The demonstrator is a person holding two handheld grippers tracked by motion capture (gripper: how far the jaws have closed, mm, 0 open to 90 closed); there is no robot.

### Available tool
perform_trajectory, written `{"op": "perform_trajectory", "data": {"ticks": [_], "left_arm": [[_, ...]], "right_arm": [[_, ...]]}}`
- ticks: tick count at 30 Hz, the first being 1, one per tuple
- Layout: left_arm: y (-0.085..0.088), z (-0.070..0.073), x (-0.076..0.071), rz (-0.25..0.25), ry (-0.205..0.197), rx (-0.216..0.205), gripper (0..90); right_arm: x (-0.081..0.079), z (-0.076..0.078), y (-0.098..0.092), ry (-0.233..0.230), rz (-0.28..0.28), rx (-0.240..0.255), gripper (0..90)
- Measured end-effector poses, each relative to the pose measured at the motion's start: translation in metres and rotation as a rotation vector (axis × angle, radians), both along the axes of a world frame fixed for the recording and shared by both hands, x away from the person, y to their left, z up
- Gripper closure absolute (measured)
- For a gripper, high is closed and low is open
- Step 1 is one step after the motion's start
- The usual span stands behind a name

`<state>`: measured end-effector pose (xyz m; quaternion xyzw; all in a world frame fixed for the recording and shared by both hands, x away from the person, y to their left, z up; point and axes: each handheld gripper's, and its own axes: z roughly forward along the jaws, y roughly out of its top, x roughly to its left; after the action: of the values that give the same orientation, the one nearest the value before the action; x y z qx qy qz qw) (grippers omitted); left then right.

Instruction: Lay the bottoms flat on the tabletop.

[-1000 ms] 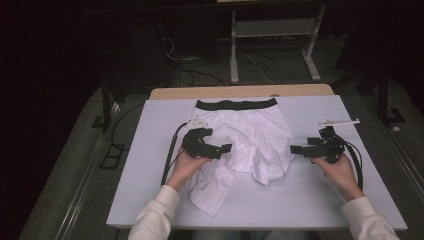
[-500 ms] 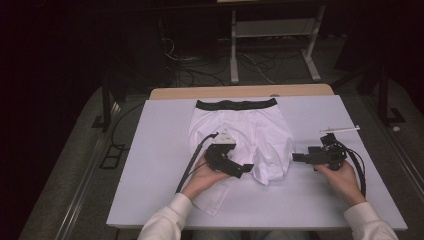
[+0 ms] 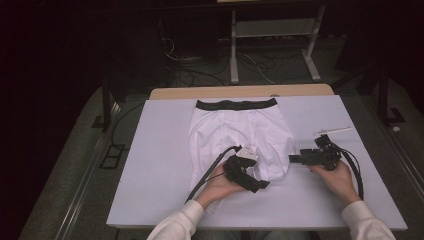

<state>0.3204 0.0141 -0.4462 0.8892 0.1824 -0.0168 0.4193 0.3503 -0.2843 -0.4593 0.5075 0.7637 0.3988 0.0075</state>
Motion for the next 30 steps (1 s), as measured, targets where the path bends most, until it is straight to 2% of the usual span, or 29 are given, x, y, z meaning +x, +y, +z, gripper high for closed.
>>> {"op": "perform_trajectory", "data": {"ticks": [4, 8, 10, 11, 13, 14, 15, 17, 22, 26, 28, 30], "left_arm": [[-0.005, -0.004, -0.004, -0.017, -0.010, 0.021, 20.7], [-0.012, -0.009, -0.010, -0.017, -0.103, 0.072, 35.6], [-0.015, -0.012, -0.011, 0.006, -0.144, 0.112, 49.1], [-0.015, -0.012, -0.010, 0.013, -0.156, 0.106, 56.2], [-0.015, -0.011, -0.008, 0.024, -0.152, 0.105, 68.3], [-0.014, -0.009, -0.007, 0.033, -0.159, 0.113, 73.4], [-0.013, -0.006, -0.005, 0.038, -0.158, 0.125, 77.4], [-0.011, -0.001, -0.001, 0.038, -0.136, 0.127, 78.3], [0.001, 0.021, 0.012, 0.054, -0.086, 0.079, 79.0], [0.014, 0.034, 0.028, 0.094, -0.059, 0.064, 79.2], [0.023, 0.036, 0.038, 0.123, -0.036, 0.056, 79.7], [0.033, 0.036, 0.049, 0.156, -0.002, 0.030, 80.0]], "right_arm": [[0.001, -0.001, 0.005, -0.023, 0.013, -0.013, 38.9], [0.001, -0.002, 0.015, -0.043, 0.065, -0.030, 50.5], [0.002, -0.003, 0.018, -0.049, 0.075, -0.038, 62.5], [0.003, -0.003, 0.020, -0.041, 0.082, -0.039, 70.3], [0.004, -0.003, 0.023, -0.046, 0.091, -0.064, 81.2], [0.005, -0.002, 0.024, -0.049, 0.098, -0.074, 83.4], [0.005, 0.000, 0.025, -0.050, 0.102, -0.084, 84.1], [0.006, 0.005, 0.026, -0.059, 0.112, -0.093, 84.3], [0.009, 0.028, 0.022, -0.088, 0.113, -0.045, 84.9], [0.026, 0.047, 0.021, -0.083, 0.110, 0.006, 85.2], [0.037, 0.056, 0.022, -0.081, 0.097, 0.024, 85.2], [0.049, 0.065, 0.023, -0.084, 0.081, 0.031, 85.2]]}}
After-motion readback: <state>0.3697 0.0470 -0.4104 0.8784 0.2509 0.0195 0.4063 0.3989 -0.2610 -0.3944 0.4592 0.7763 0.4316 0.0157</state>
